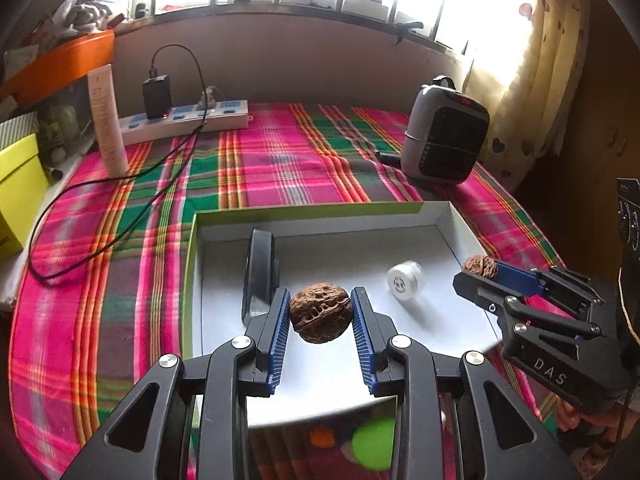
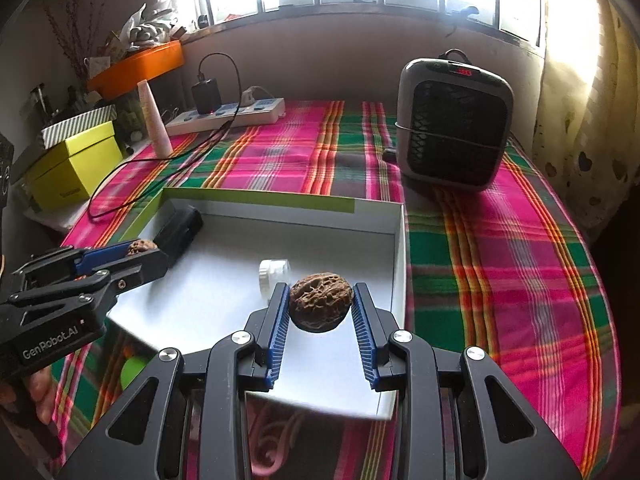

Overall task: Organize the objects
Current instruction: 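Carry both walnuts over the box lid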

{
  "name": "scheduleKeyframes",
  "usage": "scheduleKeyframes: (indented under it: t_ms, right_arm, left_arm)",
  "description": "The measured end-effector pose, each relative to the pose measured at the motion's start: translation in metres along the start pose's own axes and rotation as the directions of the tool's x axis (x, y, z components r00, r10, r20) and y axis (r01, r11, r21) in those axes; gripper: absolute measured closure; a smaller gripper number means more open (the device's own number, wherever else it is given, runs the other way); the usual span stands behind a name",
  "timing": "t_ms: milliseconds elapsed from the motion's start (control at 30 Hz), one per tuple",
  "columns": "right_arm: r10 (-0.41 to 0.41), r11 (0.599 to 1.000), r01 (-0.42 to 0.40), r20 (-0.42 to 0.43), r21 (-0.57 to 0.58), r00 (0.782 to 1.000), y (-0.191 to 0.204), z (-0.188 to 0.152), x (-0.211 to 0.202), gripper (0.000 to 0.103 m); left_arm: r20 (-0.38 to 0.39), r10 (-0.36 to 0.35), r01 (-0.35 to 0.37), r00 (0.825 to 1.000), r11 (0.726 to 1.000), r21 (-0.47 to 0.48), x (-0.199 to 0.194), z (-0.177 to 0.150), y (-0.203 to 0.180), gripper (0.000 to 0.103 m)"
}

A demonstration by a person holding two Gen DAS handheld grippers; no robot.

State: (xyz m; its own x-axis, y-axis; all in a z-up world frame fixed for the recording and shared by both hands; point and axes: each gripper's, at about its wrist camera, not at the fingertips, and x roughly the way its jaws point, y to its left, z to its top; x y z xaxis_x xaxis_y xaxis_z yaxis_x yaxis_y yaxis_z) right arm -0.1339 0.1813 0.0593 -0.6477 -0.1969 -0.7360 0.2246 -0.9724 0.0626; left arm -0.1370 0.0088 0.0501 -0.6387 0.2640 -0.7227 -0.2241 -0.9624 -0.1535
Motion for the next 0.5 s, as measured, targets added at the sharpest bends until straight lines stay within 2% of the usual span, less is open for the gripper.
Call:
scheduleKeyframes:
  t_ms: [500]
  right_arm:
    - [0.004, 0.999, -0.006, -0.062, -0.035, 0.998, -0.002, 0.026, 0.043, 0.07]
  left_arm:
    - [-0.044, 0.008, -0.008, 0.999, 1.0, 0.01, 0.042, 0.024, 0.001, 0.074]
